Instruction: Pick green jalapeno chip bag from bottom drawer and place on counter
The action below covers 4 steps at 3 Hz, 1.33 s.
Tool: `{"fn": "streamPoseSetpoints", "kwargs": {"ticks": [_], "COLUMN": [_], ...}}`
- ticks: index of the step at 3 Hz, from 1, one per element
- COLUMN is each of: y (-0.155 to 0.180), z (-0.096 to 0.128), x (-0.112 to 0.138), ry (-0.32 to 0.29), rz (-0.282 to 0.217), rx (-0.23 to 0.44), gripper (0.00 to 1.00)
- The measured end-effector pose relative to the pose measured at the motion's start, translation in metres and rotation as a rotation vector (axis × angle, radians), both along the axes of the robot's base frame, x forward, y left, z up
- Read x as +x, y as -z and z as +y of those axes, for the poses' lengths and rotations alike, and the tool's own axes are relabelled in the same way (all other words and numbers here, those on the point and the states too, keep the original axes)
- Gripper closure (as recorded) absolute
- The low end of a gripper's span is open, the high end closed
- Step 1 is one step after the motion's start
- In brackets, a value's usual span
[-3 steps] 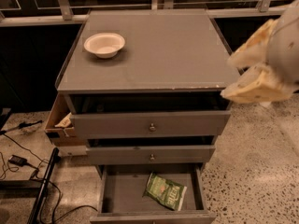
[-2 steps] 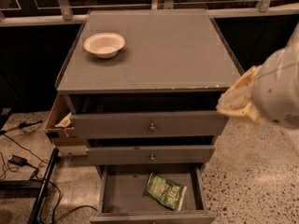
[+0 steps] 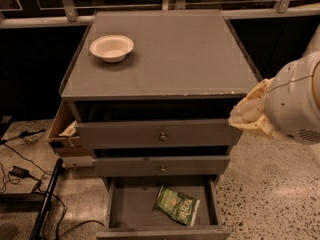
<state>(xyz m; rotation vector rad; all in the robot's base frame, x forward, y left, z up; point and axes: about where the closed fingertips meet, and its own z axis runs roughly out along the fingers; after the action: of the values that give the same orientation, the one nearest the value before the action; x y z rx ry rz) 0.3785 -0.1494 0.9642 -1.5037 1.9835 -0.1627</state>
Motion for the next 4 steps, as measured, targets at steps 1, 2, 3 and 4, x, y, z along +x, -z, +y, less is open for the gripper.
{"fn": "streamPoseSetpoints", "kwargs": {"ticks": [1,2,3,4], "y": [0.038,0.132,0.238,0.346], "z": [0.005,0.009,0.016,0.024], "x": [0.000,0.009,0.015,0.026], "ry": [-0.006,-0.019,-0.040,-0.017], "rz": [0.024,0.093,0.171,0.242], "rx": [0.032,0.121,0.205,0.280], "gripper": [1.00,1.00,1.00,1.00]}}
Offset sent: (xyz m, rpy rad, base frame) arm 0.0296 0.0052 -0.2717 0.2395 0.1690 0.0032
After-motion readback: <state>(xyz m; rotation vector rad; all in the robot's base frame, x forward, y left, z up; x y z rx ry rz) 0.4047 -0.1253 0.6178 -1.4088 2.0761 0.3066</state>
